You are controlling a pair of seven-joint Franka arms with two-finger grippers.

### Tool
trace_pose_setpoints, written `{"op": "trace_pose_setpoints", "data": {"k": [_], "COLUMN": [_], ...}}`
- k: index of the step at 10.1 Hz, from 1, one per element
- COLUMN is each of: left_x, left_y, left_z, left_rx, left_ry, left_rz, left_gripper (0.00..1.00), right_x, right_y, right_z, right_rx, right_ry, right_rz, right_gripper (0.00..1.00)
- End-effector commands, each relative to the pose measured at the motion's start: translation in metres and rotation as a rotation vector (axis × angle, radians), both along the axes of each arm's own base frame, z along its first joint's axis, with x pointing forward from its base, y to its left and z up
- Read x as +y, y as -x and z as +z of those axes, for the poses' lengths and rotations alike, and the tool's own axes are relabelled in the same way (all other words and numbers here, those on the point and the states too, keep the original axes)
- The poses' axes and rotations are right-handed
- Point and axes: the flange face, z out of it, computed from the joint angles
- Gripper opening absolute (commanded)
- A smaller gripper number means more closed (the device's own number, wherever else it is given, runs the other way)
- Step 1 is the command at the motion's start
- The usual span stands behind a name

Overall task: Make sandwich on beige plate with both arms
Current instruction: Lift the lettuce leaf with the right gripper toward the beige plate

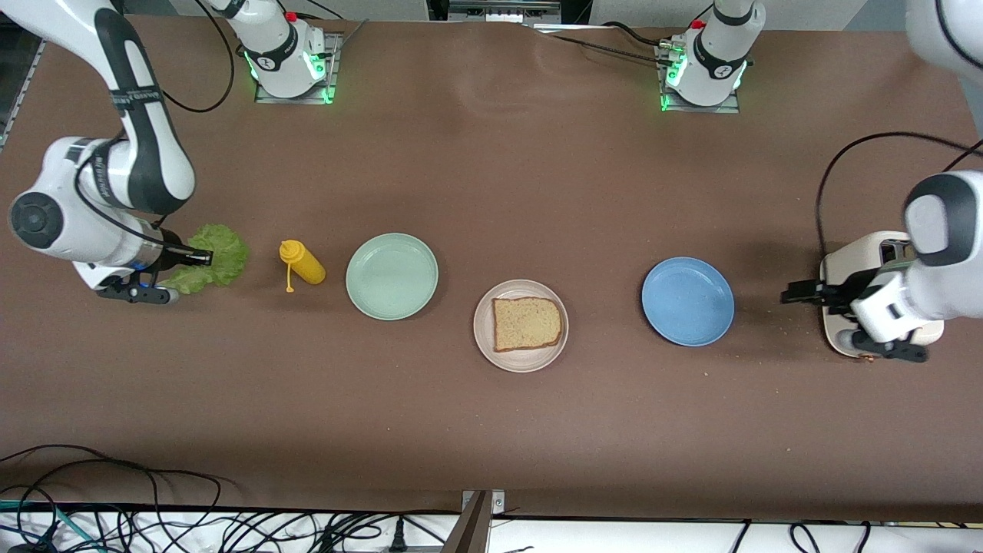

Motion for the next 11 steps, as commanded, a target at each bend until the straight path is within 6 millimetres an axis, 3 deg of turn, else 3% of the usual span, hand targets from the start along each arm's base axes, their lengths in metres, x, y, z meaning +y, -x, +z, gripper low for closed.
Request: {"op": "trace_pose_setpoints", "data": {"k": [1,2,3,5,7,9,10,11], "left_x": [0.013,0.015,0.020,0.028,0.037,0.038,0.041,0.043], "left_y": [0.000,0.000,0.001,0.002,0.004,0.004,0.005,0.005], "left_z": [0.015,0.012,0.010,0.014,0.015,0.015,0.016,0.017], "left_rx": [0.019,0.024,0.029,0.023,0.022,0.023,0.024,0.026], "left_ry": [-0.044,-0.047,-0.047,-0.049,-0.050,-0.053,-0.072,-0.092], "left_rz": [0.018,0.022,0.029,0.044,0.056,0.059,0.054,0.046], "left_gripper": [1.00,1.00,1.00,1.00,1.00,1.00,1.00,1.00], "right_x": [0.027,0.056,0.099,0.184,0.251,0.335,0.387,0.421], "right_y": [-0.024,-0.034,-0.039,-0.039,-0.058,-0.078,-0.076,-0.079], "right_z": [0.059,0.084,0.097,0.103,0.106,0.073,0.053,0.030], "right_rx": [0.026,0.011,-0.010,-0.035,-0.100,-0.188,-0.230,-0.290], "right_ry": [-0.014,-0.036,-0.036,-0.027,-0.089,-0.165,-0.199,-0.256], "right_rz": [0.026,-0.004,-0.061,-0.169,-0.296,-0.450,-0.558,-0.642], "right_gripper": [0.00,0.00,0.00,0.00,0.00,0.00,0.00,0.00]}}
